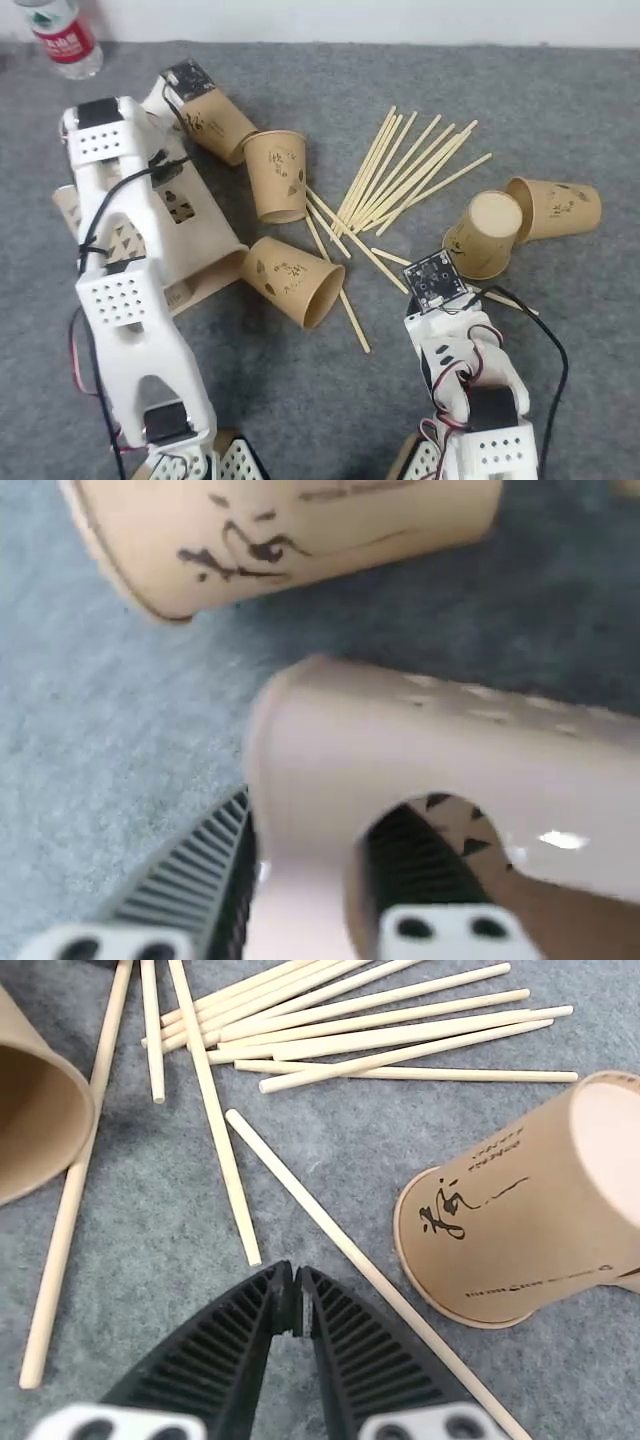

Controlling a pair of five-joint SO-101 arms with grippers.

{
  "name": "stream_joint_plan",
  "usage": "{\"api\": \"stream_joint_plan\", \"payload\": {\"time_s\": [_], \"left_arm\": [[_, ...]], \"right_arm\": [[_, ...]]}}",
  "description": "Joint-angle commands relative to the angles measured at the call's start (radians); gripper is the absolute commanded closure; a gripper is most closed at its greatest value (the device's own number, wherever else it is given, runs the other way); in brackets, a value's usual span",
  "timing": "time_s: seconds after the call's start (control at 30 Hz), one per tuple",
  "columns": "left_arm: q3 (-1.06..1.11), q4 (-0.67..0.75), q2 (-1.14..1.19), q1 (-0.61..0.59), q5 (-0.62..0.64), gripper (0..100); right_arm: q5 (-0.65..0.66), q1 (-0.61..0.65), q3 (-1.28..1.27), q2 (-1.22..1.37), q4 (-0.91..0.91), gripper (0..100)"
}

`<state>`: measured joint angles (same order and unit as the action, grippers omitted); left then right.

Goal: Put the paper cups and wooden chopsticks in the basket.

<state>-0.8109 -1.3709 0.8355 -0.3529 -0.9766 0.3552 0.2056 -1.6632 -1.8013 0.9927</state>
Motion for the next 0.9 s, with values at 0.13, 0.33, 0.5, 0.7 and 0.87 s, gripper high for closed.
{"api": "stream_joint_plan", "payload": {"time_s": [0.13,0.33,0.5,0.7,0.87], "left_arm": [[-0.352,-0.27,-0.02,-0.018,-0.017,99],[-0.639,-0.385,-0.026,-0.026,0.037,99],[-0.719,-0.387,-0.132,-0.041,0.206,99],[-0.722,-0.384,-0.325,-0.032,0.259,99],[-0.786,-0.385,-0.477,-0.012,0.218,99]], "right_arm": [[0.012,0.008,-0.018,-0.013,0.004,99.0],[0.012,0.008,-0.018,-0.013,0.004,99.0],[0.012,0.007,-0.018,-0.013,0.004,99.0],[0.012,0.007,-0.018,-0.013,0.005,99.0],[0.012,0.005,-0.018,-0.013,0.005,99.0]]}}
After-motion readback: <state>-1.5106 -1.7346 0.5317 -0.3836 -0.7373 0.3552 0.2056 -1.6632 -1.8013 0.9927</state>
